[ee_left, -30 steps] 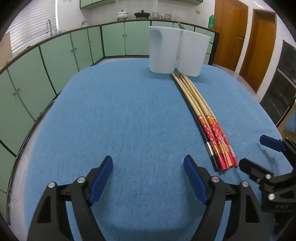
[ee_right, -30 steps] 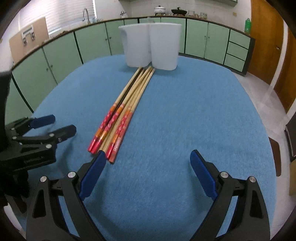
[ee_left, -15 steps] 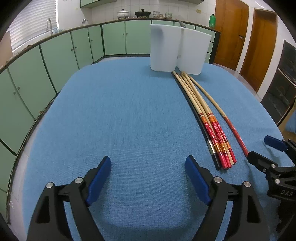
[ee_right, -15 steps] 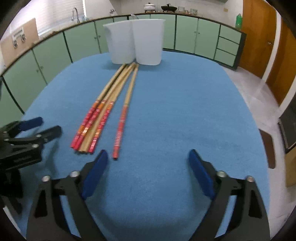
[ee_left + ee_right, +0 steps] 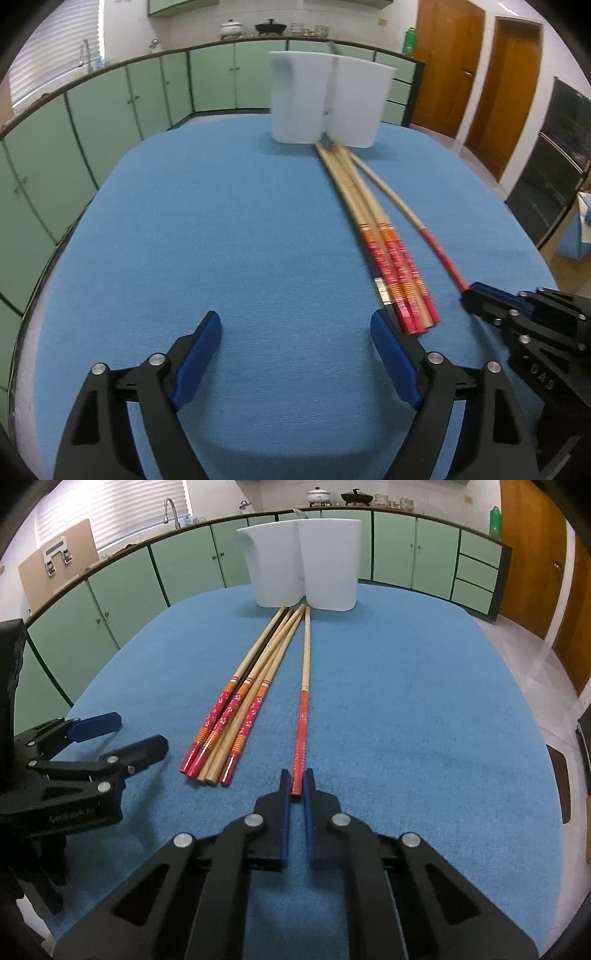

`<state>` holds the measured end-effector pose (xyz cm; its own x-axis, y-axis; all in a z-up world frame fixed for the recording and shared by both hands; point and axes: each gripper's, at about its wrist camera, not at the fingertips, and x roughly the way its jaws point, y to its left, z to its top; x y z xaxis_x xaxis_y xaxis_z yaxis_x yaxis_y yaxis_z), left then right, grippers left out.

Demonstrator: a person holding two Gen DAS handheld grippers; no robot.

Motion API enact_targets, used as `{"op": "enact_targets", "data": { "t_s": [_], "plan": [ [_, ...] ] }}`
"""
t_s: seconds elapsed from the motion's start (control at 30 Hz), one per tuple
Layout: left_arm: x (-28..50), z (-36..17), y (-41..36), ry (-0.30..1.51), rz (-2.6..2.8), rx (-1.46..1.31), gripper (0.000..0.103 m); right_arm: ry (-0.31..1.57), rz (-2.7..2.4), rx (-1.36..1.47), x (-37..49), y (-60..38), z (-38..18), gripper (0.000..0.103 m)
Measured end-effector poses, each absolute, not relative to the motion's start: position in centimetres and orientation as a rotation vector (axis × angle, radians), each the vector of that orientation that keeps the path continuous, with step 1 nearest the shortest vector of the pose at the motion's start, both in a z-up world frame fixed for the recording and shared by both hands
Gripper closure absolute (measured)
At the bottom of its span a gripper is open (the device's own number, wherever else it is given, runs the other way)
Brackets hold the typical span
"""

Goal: Organize utensils
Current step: 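Grasp a red-patterned chopstick with the right tool while the left tool grasps the black chopstick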

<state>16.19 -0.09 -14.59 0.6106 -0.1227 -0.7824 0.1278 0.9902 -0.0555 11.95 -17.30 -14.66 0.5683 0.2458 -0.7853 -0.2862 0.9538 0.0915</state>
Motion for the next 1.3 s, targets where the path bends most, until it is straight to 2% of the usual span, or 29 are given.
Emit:
{"op": "enact_targets", "data": {
  "t_s": [0.27,0.9,0.97,1.03,1.07,1.13,1.23,1.3],
  "plan": [
    [16.7,-15.1,-2.4,0.912,-0.181,0.05,0.021,0.921,0.306,0.0,12.0,-18.5,-14.7,0.098],
    [16.8,-15.4,-1.1,0.925,-0.117,0.047,0.021,0.922,0.302,-0.012,12.2,-18.7,-14.9,0.097],
    [16.8,-15.4,-1.7,0.924,-0.123,0.068,0.025,0.922,0.303,-0.009,12.2,-18.7,-14.9,0.097],
    [16.8,-15.3,-1.7,0.919,-0.129,0.048,0.038,0.923,0.305,-0.004,12.2,-18.8,-14.9,0.097],
    [16.7,-15.2,-1.7,0.915,-0.129,0.044,0.042,0.924,0.306,-0.002,12.2,-18.7,-14.9,0.097],
    [16.6,-15.1,-1.8,0.908,-0.136,0.033,0.058,0.924,0.308,0.003,12.3,-18.7,-14.9,0.097],
    [16.4,-15.1,-2.3,0.901,-0.14,0.042,0.067,0.924,0.309,0.004,12.2,-18.7,-14.9,0.096],
    [16.4,-15.1,-2.7,0.899,-0.135,0.046,0.07,0.924,0.31,0.007,12.2,-18.7,-14.9,0.096]
  ]
}}
